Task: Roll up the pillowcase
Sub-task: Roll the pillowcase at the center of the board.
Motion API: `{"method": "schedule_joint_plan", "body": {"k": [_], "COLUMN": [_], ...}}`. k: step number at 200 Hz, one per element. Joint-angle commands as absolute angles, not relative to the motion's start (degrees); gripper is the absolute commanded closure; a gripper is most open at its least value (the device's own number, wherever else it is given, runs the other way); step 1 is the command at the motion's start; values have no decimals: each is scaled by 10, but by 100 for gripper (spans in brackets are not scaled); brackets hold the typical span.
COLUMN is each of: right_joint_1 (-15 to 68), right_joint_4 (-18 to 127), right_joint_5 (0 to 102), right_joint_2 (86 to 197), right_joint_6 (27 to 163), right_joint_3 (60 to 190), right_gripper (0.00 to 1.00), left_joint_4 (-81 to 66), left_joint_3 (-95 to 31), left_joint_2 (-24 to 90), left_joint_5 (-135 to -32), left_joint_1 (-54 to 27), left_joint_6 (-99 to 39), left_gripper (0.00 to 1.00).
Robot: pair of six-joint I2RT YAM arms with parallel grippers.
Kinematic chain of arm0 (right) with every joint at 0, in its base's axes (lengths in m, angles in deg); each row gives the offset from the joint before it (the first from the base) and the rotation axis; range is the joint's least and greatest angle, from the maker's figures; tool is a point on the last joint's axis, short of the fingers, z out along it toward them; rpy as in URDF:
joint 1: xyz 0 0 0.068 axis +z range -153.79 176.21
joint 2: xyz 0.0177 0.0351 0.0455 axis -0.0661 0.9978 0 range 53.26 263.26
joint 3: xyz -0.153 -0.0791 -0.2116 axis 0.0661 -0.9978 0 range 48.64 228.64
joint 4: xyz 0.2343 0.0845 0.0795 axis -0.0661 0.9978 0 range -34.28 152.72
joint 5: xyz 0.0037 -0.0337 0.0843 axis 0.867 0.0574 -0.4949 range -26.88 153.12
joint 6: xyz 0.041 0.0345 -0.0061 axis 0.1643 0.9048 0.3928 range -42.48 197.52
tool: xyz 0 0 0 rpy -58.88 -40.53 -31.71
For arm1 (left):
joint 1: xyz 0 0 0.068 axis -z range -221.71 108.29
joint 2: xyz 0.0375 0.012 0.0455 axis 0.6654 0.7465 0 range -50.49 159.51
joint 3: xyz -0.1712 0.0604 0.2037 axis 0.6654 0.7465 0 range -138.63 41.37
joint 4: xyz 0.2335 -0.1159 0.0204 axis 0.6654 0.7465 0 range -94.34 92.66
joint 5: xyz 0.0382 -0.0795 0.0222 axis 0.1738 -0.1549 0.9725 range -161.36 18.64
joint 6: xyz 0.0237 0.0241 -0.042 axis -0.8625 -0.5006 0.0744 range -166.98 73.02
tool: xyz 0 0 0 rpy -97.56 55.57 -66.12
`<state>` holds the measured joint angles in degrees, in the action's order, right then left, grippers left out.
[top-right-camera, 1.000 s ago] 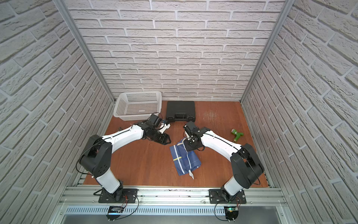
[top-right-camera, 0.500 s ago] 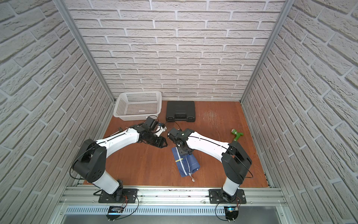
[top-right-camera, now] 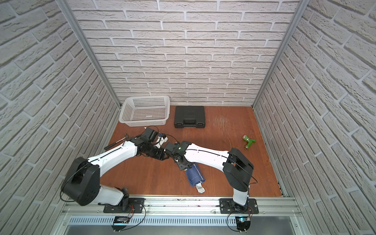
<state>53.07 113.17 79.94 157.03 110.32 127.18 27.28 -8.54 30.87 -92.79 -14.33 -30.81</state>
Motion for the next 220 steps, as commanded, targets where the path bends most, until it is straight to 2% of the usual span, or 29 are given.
{"method": "schedule_joint_plan", "body": {"k": [1, 62, 90, 106, 151, 182, 220], "right_joint_1": [538, 533, 501, 479, 441, 437, 416], "right_joint_4": [1084, 976, 928, 920, 902, 862, 793], "right_joint_5": [741, 623, 567, 542, 468, 411, 399], "right_joint_2": [1574, 1586, 1521, 1479, 1395, 1393, 1412], "right_joint_6": [1108, 1065, 1061, 1059, 1054, 1057, 1077], "right_joint_3": [1273, 1242, 1194, 1170, 1072, 1007, 932], "right_gripper": [61, 54, 46, 45, 49, 58, 62], "left_joint_4": [283, 280, 261, 249, 196, 174, 190], "left_joint_3": [-61, -29, -34, -45, -101, -155, -198], "left_joint_2": [272, 236, 242, 260, 334, 415, 495], "left_joint_5": [-926, -932, -937, -943, -964, -975, -951], "left_joint_1": [-153, -160, -160, -159, -126, -85, -54], "left_joint_6": [-303, -278, -268, -266, -256, -263, -303], "left_gripper": [40, 40, 41, 41, 43, 45, 52]}}
